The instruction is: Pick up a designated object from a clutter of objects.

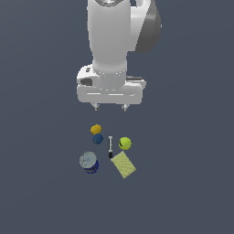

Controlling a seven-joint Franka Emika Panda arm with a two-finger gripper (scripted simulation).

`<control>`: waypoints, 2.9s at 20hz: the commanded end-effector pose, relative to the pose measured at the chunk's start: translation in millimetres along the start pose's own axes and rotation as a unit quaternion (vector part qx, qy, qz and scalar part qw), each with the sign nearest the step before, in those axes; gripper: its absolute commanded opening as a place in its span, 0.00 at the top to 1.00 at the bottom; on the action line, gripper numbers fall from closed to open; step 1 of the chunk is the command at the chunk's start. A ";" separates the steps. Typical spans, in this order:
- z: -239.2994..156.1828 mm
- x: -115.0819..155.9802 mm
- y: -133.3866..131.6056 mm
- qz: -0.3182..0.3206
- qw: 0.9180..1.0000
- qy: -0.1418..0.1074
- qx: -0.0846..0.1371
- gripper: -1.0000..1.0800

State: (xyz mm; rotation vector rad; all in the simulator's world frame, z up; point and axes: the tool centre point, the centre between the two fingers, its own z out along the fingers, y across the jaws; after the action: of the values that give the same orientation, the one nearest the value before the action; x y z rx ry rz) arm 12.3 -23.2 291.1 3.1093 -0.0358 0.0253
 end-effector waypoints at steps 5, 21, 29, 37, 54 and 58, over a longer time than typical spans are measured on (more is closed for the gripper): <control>43.7 4.5 12.8 0.044 0.999 -0.003 0.008 0.04; 189.1 -11.8 65.3 0.204 0.979 -0.011 0.016 0.04; 211.8 -19.3 75.0 0.231 0.973 -0.012 0.014 0.04; 221.8 -19.9 74.1 0.230 0.973 -0.012 0.014 0.04; 262.3 -20.7 73.4 0.231 0.973 -0.012 0.014 1.00; 262.3 -20.7 73.4 0.231 0.973 -0.012 0.014 1.00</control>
State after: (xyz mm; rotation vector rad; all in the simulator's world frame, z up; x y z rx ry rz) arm -5.9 -104.0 31.7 3.0484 -0.7611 0.0004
